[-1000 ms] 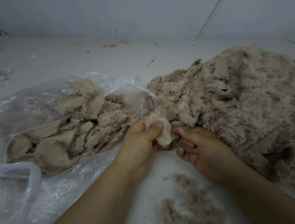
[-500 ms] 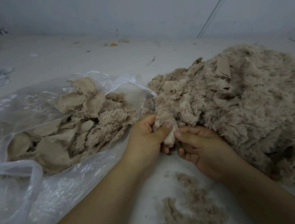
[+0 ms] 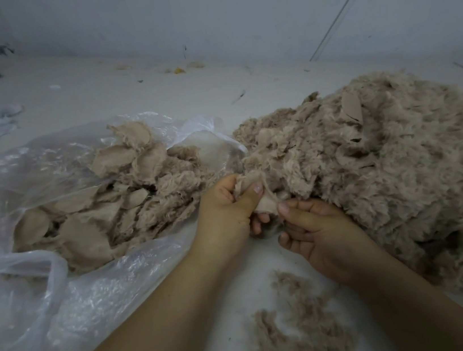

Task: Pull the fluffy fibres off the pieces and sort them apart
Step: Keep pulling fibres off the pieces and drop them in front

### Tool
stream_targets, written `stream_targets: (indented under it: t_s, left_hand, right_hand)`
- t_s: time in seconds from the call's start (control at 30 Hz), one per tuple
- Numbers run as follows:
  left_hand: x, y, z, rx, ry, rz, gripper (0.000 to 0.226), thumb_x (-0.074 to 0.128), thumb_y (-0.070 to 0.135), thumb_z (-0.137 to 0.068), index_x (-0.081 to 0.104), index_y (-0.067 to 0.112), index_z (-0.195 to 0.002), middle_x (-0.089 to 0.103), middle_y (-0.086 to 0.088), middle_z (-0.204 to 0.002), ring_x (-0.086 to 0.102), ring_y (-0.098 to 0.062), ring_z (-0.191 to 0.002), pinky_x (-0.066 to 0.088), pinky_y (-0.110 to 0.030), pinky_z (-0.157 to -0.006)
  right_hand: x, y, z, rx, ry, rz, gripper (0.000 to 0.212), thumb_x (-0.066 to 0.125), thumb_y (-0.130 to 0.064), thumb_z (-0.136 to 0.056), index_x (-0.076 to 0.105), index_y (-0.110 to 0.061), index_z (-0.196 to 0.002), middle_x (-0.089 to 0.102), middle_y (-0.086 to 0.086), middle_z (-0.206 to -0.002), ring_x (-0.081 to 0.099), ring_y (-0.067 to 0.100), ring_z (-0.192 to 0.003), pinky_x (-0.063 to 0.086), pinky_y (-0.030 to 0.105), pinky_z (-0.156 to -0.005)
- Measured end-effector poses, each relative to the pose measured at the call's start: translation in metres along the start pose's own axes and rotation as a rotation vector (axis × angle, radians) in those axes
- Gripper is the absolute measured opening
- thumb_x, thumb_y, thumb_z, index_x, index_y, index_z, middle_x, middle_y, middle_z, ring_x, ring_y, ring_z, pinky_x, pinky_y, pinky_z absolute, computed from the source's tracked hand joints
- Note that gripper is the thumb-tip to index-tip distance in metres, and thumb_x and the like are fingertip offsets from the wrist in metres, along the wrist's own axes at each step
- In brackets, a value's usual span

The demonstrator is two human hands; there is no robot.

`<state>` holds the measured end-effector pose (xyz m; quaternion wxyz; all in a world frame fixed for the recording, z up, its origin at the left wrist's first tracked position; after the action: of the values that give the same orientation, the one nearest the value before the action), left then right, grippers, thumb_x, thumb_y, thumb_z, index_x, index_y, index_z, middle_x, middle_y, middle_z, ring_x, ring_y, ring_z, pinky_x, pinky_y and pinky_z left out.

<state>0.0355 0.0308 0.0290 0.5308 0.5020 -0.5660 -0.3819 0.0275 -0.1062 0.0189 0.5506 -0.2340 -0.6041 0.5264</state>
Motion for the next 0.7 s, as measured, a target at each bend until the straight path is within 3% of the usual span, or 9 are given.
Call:
stream_targets:
  t_s: [0.17, 0.27, 0.43, 0.5, 0.6, 0.7]
  left_hand:
    - [-0.008, 0.004, 0.0, 0.009, 0.132, 0.012, 0.018, 0.059, 0.008, -0.095, 0.061, 0.012, -0.078, 0.055, -0.007, -0.054, 0.045, -0.014, -0.041, 0.036, -0.023, -0.039]
    - [-0.017, 0.009, -0.003, -0.007, 0.169, 0.088, 0.018, 0.058, 0.008, -0.095, 0.06, 0.012, -0.078, 0.053, -0.006, -0.056, 0.043, -0.01, -0.04, 0.034, -0.022, -0.04]
    - [-0.013, 0.005, -0.001, -0.161, -0.04, 0.102, 0.021, 0.06, 0.01, -0.092, 0.064, 0.007, -0.072, 0.045, -0.003, -0.042, 0.033, -0.01, -0.034, 0.029, -0.021, -0.039]
    - [-0.009, 0.004, 0.001, -0.186, -0.097, 0.081, 0.021, 0.064, 0.013, -0.09, 0.067, 0.009, -0.069, 0.045, -0.002, -0.041, 0.033, -0.01, -0.034, 0.028, -0.02, -0.039]
    - [-0.004, 0.004, 0.004, -0.18, -0.145, 0.009, 0.026, 0.067, 0.014, -0.088, 0.066, 0.009, -0.063, 0.041, -0.004, -0.038, 0.03, -0.012, -0.031, 0.026, -0.019, -0.037]
    - [-0.004, 0.003, 0.006, -0.176, -0.132, -0.039, 0.03, 0.066, 0.015, -0.09, 0.062, 0.008, -0.06, 0.04, -0.005, -0.036, 0.028, -0.013, -0.03, 0.026, -0.02, -0.037]
  right_hand:
    - [-0.005, 0.002, -0.003, 0.004, 0.055, -0.051, 0.007, 0.058, -0.013, -0.085, 0.055, -0.007, -0.084, 0.053, -0.011, -0.047, 0.05, 0.001, -0.039, 0.049, 0.017, -0.055]
    - [-0.007, 0.003, -0.003, 0.012, 0.079, -0.118, 0.01, 0.06, -0.012, -0.082, 0.052, -0.01, -0.077, 0.046, -0.01, -0.044, 0.043, 0.002, -0.035, 0.048, 0.018, -0.053]
    - [-0.006, 0.003, -0.004, 0.008, 0.141, -0.088, 0.013, 0.056, 0.002, -0.089, 0.063, -0.006, -0.082, 0.06, -0.003, -0.055, 0.054, 0.002, -0.042, 0.048, 0.018, -0.049]
    - [-0.005, 0.003, -0.004, 0.003, 0.098, -0.076, 0.003, 0.062, -0.008, -0.085, 0.065, -0.006, -0.085, 0.055, -0.006, -0.049, 0.05, 0.002, -0.039, 0.046, 0.017, -0.049]
    - [-0.009, 0.004, -0.003, 0.017, 0.041, -0.122, 0.02, 0.072, -0.029, -0.071, 0.068, -0.012, -0.079, 0.04, -0.008, -0.046, 0.037, 0.002, -0.036, 0.044, 0.018, -0.051]
    - [-0.005, 0.002, -0.001, -0.012, 0.013, -0.044, 0.012, 0.066, -0.023, -0.075, 0.073, -0.018, -0.066, 0.053, -0.008, -0.05, 0.046, 0.001, -0.039, 0.045, 0.016, -0.05]
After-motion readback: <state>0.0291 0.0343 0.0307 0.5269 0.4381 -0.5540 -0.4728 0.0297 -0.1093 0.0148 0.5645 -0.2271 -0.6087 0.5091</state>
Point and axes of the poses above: each hand's wrist, its own z-axis away from the middle knuckle, its own x-axis out of the palm, y = z × x, the point moved 4 cm from there along -z, towards the middle knuckle
